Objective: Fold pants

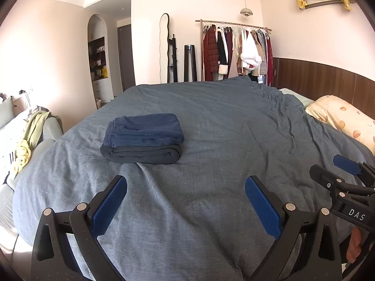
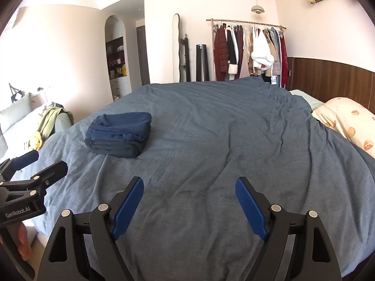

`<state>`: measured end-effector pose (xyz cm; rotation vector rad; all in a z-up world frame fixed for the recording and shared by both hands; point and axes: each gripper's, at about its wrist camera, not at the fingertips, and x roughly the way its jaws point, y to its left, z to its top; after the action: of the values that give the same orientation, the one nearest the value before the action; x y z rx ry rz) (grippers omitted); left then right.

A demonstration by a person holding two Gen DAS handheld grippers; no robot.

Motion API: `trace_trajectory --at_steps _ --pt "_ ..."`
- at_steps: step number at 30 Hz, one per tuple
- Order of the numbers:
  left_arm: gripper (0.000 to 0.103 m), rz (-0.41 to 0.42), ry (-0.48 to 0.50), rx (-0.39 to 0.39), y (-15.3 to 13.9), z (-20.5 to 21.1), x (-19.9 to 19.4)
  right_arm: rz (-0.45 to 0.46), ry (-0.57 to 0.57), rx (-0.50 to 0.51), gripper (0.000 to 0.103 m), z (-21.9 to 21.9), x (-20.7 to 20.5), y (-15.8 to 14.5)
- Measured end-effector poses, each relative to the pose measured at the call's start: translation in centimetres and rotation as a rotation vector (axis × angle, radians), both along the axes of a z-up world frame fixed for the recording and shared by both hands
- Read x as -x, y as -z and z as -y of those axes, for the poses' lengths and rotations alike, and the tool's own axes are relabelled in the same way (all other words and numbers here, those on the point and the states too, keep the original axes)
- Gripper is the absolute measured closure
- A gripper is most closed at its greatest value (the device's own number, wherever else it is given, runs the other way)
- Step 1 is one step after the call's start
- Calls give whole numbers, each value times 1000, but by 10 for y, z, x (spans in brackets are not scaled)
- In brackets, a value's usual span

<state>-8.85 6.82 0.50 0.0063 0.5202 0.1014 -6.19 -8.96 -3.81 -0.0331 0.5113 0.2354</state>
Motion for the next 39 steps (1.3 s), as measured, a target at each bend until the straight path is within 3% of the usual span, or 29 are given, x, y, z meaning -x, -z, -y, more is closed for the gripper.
trace_trajectory --at_steps 39 --pt "0 -9 16 -16 3 2 -11 -9 18 -3 22 1 3 2"
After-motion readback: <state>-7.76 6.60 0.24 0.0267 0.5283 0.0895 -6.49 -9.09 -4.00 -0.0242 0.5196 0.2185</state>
